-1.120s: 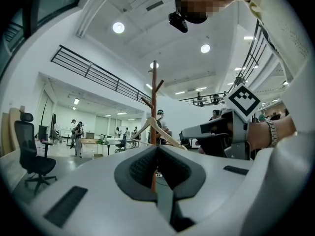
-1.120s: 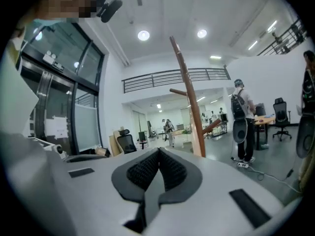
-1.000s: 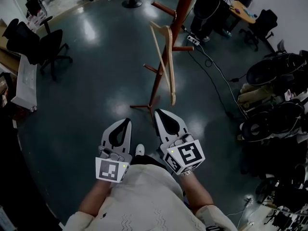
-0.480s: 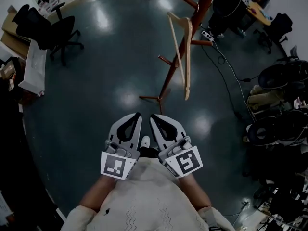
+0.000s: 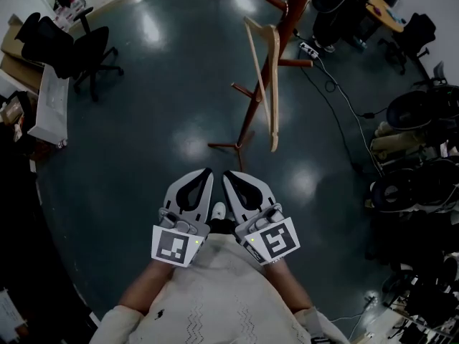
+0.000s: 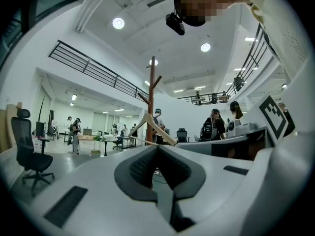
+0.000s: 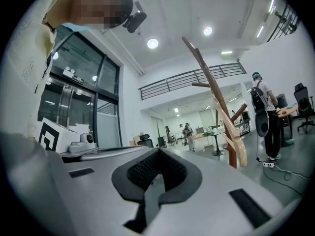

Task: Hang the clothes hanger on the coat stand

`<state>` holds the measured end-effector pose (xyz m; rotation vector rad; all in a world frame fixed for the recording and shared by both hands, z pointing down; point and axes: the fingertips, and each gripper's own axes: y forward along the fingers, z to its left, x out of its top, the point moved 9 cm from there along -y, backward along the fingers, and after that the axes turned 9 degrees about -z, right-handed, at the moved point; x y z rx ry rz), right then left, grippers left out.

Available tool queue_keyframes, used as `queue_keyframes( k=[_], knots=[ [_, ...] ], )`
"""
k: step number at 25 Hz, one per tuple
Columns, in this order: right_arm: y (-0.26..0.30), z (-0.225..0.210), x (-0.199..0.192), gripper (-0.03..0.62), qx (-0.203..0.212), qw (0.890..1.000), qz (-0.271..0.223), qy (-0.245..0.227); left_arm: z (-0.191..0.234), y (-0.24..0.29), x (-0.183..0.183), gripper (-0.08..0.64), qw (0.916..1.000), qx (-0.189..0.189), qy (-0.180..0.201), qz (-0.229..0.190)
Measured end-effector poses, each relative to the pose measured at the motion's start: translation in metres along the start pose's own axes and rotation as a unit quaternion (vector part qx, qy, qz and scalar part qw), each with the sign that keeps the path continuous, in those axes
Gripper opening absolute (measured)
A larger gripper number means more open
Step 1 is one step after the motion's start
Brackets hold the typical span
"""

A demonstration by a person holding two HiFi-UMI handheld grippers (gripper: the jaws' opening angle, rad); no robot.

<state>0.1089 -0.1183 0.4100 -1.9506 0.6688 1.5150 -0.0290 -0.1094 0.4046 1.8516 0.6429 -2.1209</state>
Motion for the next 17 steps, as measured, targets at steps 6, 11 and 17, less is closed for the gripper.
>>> queue_keyframes(
  k=[6, 11, 17],
  knots=[
    [0.0005, -0.0066, -0.0022, 0.018, -0.007, 1.000, 0.006, -0.003, -0.0004, 0.0040, -0.0049, 0.012, 0.9999, -0.009, -0.005, 0.009],
    [0.0002, -0.0110, -0.0053, 0.018, -0.011, 1.000, 0.010, 0.008, -0.0012, 0.0057, -0.0065, 0.012, 0.9999, -0.007, -0.006, 0.011],
    [-0.0041, -0.0056, -0.0064, 0.018, -0.004, 1.000, 0.018, 0.000, -0.0070, -0.0012, -0.0094, 0.012, 0.9997, -0.015, -0.007, 0.019]
  ],
)
